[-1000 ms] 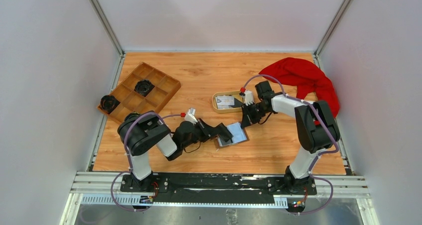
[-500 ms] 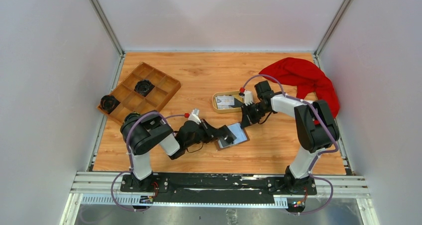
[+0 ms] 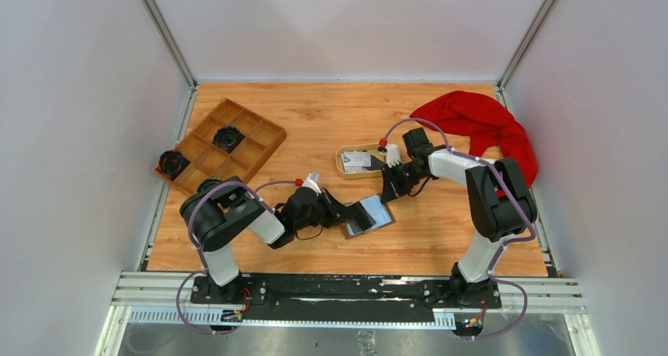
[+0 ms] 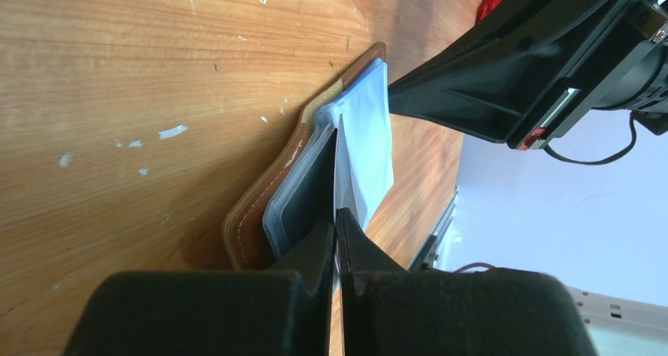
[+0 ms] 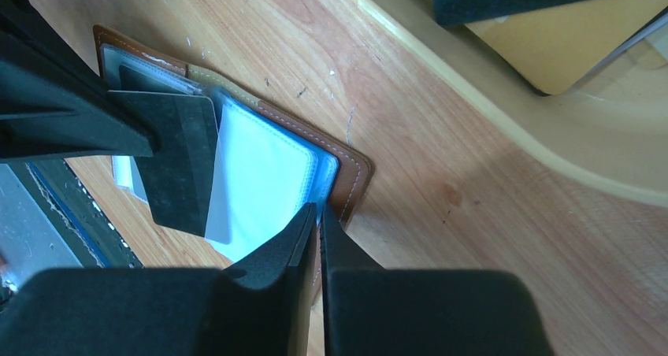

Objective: Put the credit cards into the card holder
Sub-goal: Insert the credit card into the card holder.

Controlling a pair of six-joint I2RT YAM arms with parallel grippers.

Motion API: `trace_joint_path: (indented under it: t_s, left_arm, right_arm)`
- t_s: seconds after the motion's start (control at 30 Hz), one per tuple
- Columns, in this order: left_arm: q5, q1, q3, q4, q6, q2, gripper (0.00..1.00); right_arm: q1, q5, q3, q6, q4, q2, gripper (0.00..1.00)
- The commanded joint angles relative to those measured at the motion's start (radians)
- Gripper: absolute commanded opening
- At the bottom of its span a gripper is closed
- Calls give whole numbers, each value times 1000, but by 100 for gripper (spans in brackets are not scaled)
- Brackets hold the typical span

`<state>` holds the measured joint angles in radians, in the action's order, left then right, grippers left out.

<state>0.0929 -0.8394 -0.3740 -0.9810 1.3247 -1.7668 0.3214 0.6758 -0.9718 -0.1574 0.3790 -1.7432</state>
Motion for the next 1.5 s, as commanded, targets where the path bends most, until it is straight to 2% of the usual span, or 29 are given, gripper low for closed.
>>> trace_joint_path:
  t_s: [0.0,0.4,1.1,1.17,1.33,1.47]
  left_arm:
    - [36,-9,-24,72,-2,-21,0]
    - [43,-9,-10,72,40,-29,0]
    - [62,-9,-90,71,58,-110,0]
    - [60,-9,-97,71,55,-115,1]
    - [61,-9,-109,71,44,-119,11]
    - [58,-9,-102,71,36,-117,17]
  right_arm:
    - [21,-35,-8,-16,47,-26,9]
    - [27,-41,-9,-13,47,-26,9]
    - [36,-34,-13,-13,49,-27,10]
    - [35,-27,-17,-13,51,-29,14]
    - [33,-36,-35,-27,72,-6,20]
    - [28,-69,-59,-63,101,37,34]
